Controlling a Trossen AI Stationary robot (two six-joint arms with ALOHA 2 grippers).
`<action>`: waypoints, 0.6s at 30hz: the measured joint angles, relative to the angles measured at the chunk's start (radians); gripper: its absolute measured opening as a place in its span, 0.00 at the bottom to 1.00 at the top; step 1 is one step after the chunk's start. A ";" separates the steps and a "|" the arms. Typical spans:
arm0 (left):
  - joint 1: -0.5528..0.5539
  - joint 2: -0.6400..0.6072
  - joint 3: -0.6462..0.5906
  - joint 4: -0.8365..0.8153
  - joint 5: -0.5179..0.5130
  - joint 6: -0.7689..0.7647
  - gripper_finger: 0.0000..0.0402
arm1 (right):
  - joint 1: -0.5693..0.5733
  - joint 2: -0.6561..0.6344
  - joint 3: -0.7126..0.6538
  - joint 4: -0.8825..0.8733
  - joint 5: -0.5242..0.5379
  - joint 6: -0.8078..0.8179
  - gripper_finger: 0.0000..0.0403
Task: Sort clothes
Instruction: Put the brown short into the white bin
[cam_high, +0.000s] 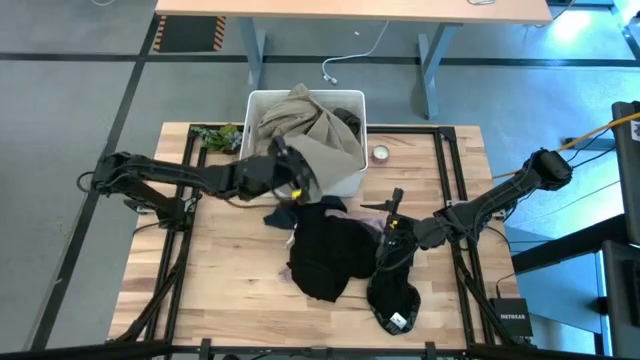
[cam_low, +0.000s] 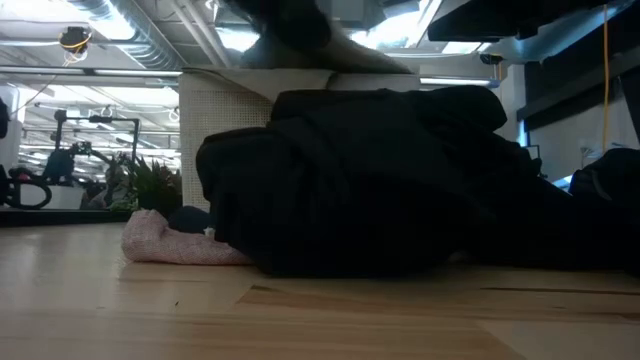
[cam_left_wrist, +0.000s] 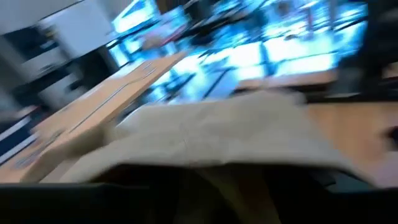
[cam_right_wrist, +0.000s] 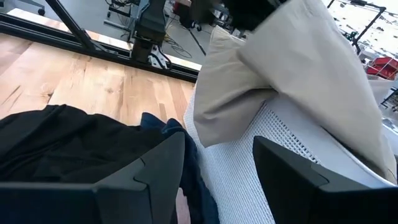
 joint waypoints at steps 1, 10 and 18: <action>-0.024 -0.009 0.000 -0.005 0.010 0.008 0.49 | 0.000 0.000 0.000 -0.001 0.000 0.000 0.52; -0.247 -0.038 -0.010 -0.300 0.019 -0.091 0.49 | 0.000 0.000 0.000 0.002 0.000 0.008 0.52; -0.287 -0.037 -0.126 -0.437 0.046 -0.323 0.49 | 0.000 0.000 0.000 0.010 0.000 0.011 0.52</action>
